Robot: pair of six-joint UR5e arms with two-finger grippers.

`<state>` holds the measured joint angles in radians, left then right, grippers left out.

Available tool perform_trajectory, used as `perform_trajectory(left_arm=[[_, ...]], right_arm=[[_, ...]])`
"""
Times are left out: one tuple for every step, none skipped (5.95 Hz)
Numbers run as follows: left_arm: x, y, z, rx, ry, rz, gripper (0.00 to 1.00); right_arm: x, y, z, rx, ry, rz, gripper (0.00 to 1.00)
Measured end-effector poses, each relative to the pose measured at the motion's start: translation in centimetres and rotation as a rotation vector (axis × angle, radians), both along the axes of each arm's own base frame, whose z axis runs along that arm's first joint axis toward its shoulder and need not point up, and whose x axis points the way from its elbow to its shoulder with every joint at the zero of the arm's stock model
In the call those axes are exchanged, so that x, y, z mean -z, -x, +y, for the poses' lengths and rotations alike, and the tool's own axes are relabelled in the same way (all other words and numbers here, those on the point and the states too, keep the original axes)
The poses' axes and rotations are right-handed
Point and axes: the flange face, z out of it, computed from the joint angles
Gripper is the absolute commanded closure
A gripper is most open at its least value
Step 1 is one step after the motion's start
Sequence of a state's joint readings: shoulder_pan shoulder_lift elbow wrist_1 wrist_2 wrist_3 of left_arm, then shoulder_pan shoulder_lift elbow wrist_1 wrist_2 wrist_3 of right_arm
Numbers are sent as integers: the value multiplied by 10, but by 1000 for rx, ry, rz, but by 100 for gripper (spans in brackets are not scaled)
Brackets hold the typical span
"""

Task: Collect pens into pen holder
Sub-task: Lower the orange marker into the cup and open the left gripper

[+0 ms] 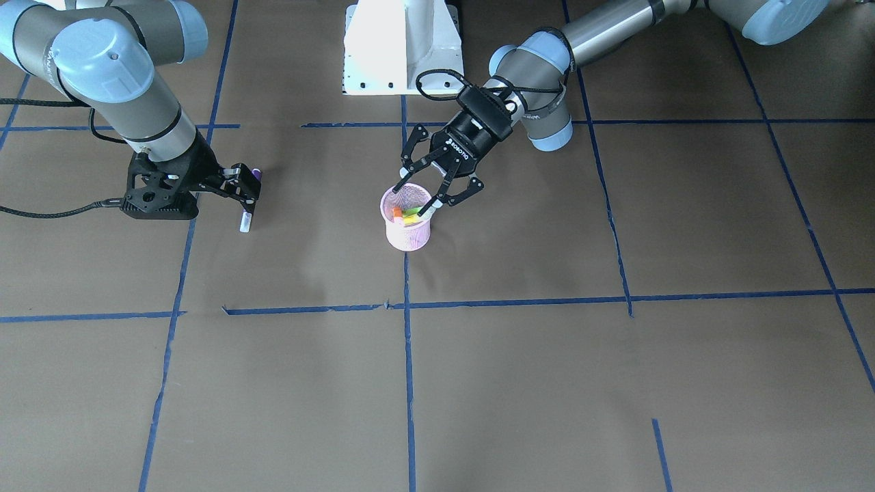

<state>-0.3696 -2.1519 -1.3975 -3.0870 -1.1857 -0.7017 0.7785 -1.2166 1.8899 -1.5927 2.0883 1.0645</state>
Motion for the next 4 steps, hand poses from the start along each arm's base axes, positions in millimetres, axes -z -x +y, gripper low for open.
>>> perform_trajectory(left_arm=[[6,1,-1,2,-2,7,0],[17,7,-7,9,1,-5,0],[39,20,-16,8,17,-62,0],[64,41,-26,-12,43,-156,0]], right_arm=[[-1,1,1,3,1,2,0],[-5,5,4,7,2,10,0],[-8,14,9,13,-3,23,0],[-10,23,15,20,-6,34,0]])
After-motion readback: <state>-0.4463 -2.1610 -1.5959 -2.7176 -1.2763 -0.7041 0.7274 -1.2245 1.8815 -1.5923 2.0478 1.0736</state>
